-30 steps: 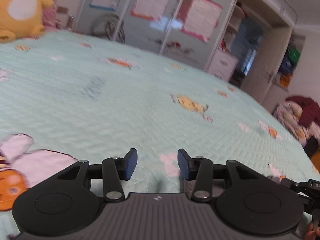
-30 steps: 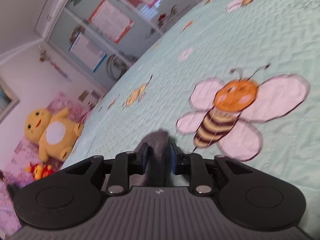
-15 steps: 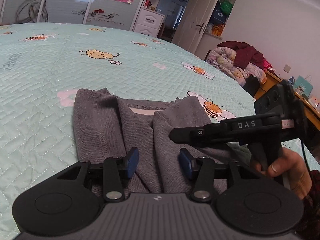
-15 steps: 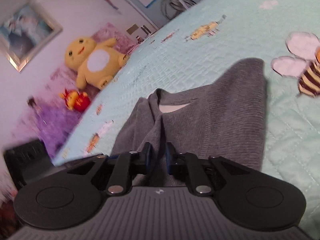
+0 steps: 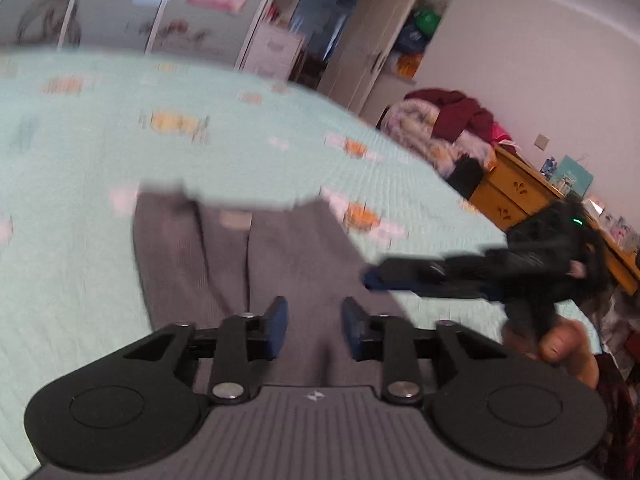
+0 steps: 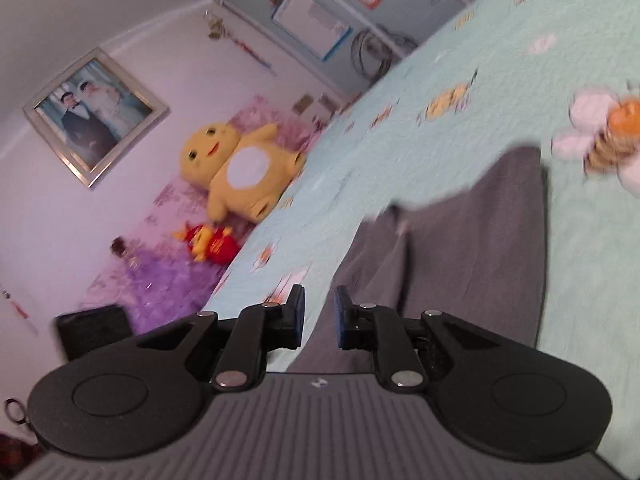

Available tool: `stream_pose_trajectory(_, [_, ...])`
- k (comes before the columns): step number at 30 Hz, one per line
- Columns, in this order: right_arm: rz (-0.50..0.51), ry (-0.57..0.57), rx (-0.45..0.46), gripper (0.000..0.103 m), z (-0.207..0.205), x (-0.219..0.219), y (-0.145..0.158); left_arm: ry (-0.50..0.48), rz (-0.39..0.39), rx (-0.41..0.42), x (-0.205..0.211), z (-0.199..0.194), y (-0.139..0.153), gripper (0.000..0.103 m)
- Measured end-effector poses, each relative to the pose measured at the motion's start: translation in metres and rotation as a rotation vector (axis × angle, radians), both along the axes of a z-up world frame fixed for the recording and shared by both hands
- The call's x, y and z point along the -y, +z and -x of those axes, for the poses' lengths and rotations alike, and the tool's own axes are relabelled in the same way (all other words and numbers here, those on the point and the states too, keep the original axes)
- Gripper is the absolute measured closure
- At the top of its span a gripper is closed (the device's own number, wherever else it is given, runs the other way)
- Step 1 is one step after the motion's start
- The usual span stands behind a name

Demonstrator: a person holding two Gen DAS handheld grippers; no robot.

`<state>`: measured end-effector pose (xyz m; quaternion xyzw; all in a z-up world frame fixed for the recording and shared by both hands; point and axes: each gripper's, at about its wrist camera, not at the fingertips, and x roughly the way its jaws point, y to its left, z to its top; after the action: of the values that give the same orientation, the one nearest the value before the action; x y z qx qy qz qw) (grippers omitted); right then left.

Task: Fold clothes

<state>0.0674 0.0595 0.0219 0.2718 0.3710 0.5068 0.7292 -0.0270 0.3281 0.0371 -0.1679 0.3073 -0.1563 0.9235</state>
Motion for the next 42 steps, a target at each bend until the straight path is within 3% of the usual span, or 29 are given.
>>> stream_pose_trajectory(3, [0.121,0.038,-0.076,0.086,0.018,-0.003,-0.024,0.041,-0.023,0.001,0.0,0.0,-0.02,0.087])
stream_pose_trajectory(4, [0.107,0.011,-0.121,0.103,0.016,0.0,-0.035,0.057,-0.019,-0.002,0.0,-0.001,-0.02,0.087])
stream_pose_trajectory(6, [0.085,-0.041,-0.204,0.103,0.013,0.006,-0.056,0.088,-0.047,-0.024,0.008,-0.002,-0.012,0.087])
stream_pose_trajectory(9, [0.188,-0.109,-0.164,0.103,0.026,-0.004,-0.034,0.129,-0.158,-0.06,0.024,0.001,0.004,0.083])
stream_pose_trajectory(11, [0.267,-0.158,-0.11,0.103,0.042,-0.012,-0.016,0.186,-0.178,-0.086,0.028,0.012,0.014,0.079])
stream_pose_trajectory(14, [0.291,-0.253,-0.06,0.088,0.077,-0.005,0.005,0.241,-0.194,-0.076,0.032,0.039,0.032,0.067])
stream_pose_trajectory(15, [0.285,-0.282,-0.05,0.078,0.09,0.001,0.01,0.246,-0.196,-0.073,0.035,0.049,0.036,0.062])
stream_pose_trajectory(16, [0.27,-0.306,-0.049,0.073,0.105,0.008,0.014,0.246,-0.19,-0.074,0.037,0.059,0.039,0.06])
stream_pose_trajectory(18, [0.251,-0.33,-0.039,0.073,0.132,0.017,0.018,0.222,-0.168,-0.09,0.043,0.077,0.039,0.056])
stream_pose_trajectory(19, [0.242,-0.338,-0.031,0.072,0.145,0.02,0.021,0.201,-0.155,-0.098,0.047,0.086,0.036,0.049])
stream_pose_trajectory(22, [0.237,-0.347,-0.036,0.069,0.174,0.026,0.018,0.147,-0.13,-0.165,0.055,0.101,0.011,0.04])
stream_pose_trajectory(24, [0.253,-0.321,-0.103,0.069,0.176,0.026,-0.003,0.134,-0.134,-0.21,0.057,0.102,-0.009,0.04])
stream_pose_trajectory(27, [0.231,-0.358,-0.196,0.103,0.178,0.04,-0.015,0.147,-0.119,-0.19,0.051,0.112,-0.009,0.041])
stream_pose_trajectory(29, [0.197,-0.397,-0.245,0.096,0.18,0.053,-0.015,0.172,-0.085,-0.169,0.048,0.126,0.001,0.043])
stream_pose_trajectory(32, [0.145,-0.38,-0.194,0.087,0.206,0.064,0.004,0.133,-0.05,-0.087,0.052,0.154,0.01,0.042])
stream_pose_trajectory(35, [0.109,-0.333,-0.197,0.08,0.23,0.069,0.005,0.076,-0.023,-0.15,0.061,0.166,-0.011,0.041])
stream_pose_trajectory(36, [0.149,-0.338,-0.214,0.078,0.233,0.065,-0.004,0.086,-0.029,-0.162,0.063,0.171,-0.018,0.045])
stream_pose_trajectory(39, [0.217,-0.382,-0.226,0.103,0.241,0.063,-0.017,0.12,0.008,-0.12,0.059,0.188,-0.019,0.043])
stream_pose_trajectory(42, [0.23,-0.416,-0.185,0.093,0.252,0.064,-0.004,0.161,0.057,-0.078,0.049,0.206,-0.011,0.042])
